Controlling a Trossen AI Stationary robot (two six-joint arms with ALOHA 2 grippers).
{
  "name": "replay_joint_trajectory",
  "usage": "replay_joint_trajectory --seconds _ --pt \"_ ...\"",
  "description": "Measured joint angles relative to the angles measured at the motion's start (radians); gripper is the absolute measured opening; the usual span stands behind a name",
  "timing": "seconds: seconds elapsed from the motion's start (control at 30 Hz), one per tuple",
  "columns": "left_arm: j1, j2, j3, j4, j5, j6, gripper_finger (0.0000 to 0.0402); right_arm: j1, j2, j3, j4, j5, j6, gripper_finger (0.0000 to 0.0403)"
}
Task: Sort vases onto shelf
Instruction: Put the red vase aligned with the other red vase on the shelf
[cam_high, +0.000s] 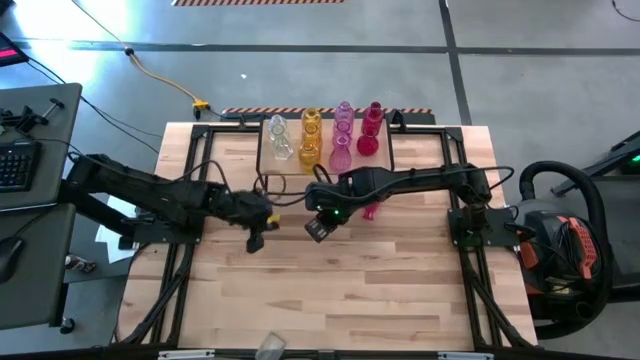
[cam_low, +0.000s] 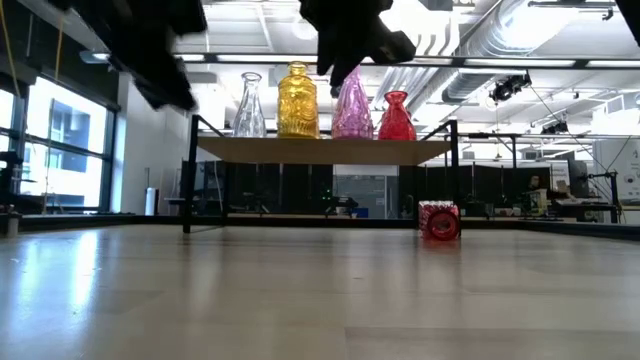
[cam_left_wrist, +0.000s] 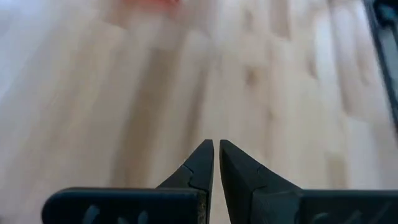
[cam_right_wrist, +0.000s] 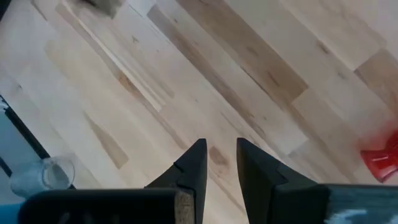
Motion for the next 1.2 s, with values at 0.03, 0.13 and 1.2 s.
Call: replay_joint_trajectory --seconds 0.03,0.13,1.2 --pt "0.022 0.005 -0.024 0.054 -0.002 0.001 0.0019 0.001 0.000 0.000 0.000 0.000 -0.006 0.0067" --pt "0.059 0.009 -0.101 0.117 0.003 0.002 0.0019 0.004 0.000 0.000 0.000 0.000 -0.035 0.0067" --pt "0.132 0.056 -0.228 0.331 0.202 -0.095 0.0019 0.102 0.001 -0.175 -0.145 0.017 0.189 0.0067"
